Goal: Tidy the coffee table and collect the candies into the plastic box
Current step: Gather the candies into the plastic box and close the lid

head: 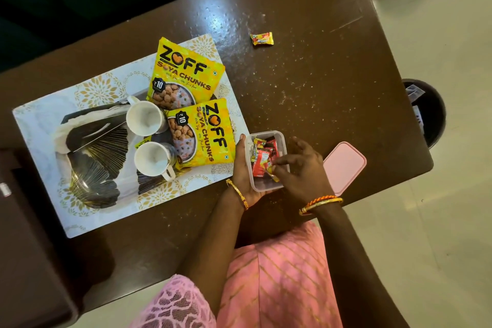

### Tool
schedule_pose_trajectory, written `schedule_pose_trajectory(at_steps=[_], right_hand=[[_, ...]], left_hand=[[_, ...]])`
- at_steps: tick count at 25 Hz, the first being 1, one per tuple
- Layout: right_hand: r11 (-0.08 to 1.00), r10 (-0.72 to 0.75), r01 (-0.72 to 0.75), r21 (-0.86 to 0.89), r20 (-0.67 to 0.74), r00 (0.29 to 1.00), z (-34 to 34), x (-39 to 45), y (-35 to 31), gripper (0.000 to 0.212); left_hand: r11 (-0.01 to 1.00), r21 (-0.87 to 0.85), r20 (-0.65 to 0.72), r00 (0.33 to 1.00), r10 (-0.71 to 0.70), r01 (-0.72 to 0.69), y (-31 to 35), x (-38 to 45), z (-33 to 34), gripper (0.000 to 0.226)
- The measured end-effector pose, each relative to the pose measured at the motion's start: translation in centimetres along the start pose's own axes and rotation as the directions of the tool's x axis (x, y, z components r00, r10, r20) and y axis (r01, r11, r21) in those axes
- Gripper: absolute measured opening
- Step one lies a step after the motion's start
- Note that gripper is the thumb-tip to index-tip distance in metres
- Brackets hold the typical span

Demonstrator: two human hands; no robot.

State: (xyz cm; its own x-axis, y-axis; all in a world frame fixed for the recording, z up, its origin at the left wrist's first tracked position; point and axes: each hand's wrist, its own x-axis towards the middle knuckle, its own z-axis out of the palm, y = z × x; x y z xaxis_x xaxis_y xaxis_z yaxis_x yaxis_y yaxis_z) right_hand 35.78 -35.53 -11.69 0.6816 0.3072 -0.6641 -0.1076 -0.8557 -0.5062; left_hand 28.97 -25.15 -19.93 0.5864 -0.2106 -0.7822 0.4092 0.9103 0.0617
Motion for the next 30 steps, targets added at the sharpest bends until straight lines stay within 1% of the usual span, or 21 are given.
schedule_pose_trajectory(at_steps=[2,4,7,9,10,11,13,15,17,19,21,24,26,27,30], right_hand=[[0.999,0.017,-0.017,-0.039,0.019,1.000,0.1,0.1,-0.1,0.019],[0.999,0.038,-0.038,-0.010,-0.022,0.999,-0.2,0.5,-0.4,0.018],[0.987,0.023,0.007,0.159,-0.185,0.983,-1.2,1.7,-1.4,0.012],[0.956,0.038,0.044,0.290,-0.272,0.962,-2.2,3.6,-2.9,0.010],[0.947,0.039,0.063,0.314,-0.308,0.951,-2.7,5.2,-3.9,0.010],[0.951,0.025,0.084,0.296,-0.346,0.938,-3.2,7.0,-5.0,0.013],[0.970,-0.075,0.160,0.184,-0.398,0.914,-3.7,11.1,-7.3,0.022],[0.968,-0.220,0.250,0.027,-0.394,0.893,-3.5,14.9,-9.3,0.030],[0.950,-0.310,0.297,-0.093,-0.355,0.882,-2.7,17.8,-10.2,0.036],[0.944,-0.326,0.283,-0.170,-0.346,0.880,-1.8,19.3,-10.0,0.036],[0.943,-0.316,0.243,-0.227,-0.384,0.868,-1.2,19.7,-9.2,0.034],[0.946,-0.297,0.206,-0.252,-0.411,0.862,-0.8,19.6,-8.7,0.030],[0.958,-0.265,0.188,-0.216,-0.419,0.868,-1.1,19.0,-8.6,0.028],[0.970,-0.233,0.179,-0.163,-0.427,0.874,-1.4,18.3,-8.5,0.029],[0.977,-0.099,0.165,0.133,-0.404,0.909,-2.4,13.9,-7.0,0.028]], left_hand=[[1.000,-0.004,-0.012,1.000,-0.002,0.002,0.1,-0.1,0.1,0.066],[1.000,-0.027,0.006,1.000,-0.014,0.014,0.3,-0.1,0.4,0.066],[0.998,-0.066,0.027,1.000,-0.005,0.007,0.4,0.1,0.5,0.065],[0.997,-0.075,0.019,0.999,-0.030,0.032,0.4,0.2,0.6,0.067],[0.997,-0.065,0.009,0.999,-0.036,0.037,0.5,0.1,0.7,0.069],[0.998,-0.054,0.004,0.999,-0.035,0.035,0.5,0.1,0.7,0.071],[0.999,-0.045,0.007,1.000,-0.019,0.020,0.6,0.1,0.8,0.071],[0.999,-0.040,0.009,1.000,-0.006,0.007,0.8,0.1,0.7,0.065],[1.000,-0.018,0.005,1.000,0.008,-0.008,0.9,0.0,0.5,0.061],[1.000,0.009,-0.003,1.000,0.025,-0.025,0.9,-0.2,0.2,0.060],[1.000,0.015,-0.009,1.000,0.026,-0.026,1.1,-0.3,0.0,0.060],[1.000,-0.002,-0.006,1.000,0.012,-0.012,1.3,-0.4,-0.1,0.063],[1.000,-0.030,0.012,1.000,0.003,-0.003,1.1,-0.4,0.1,0.066],[0.999,-0.041,0.014,1.000,0.000,0.001,1.0,-0.3,0.2,0.069],[0.998,-0.050,0.015,0.999,-0.033,0.034,0.8,-0.2,0.5,0.079]])
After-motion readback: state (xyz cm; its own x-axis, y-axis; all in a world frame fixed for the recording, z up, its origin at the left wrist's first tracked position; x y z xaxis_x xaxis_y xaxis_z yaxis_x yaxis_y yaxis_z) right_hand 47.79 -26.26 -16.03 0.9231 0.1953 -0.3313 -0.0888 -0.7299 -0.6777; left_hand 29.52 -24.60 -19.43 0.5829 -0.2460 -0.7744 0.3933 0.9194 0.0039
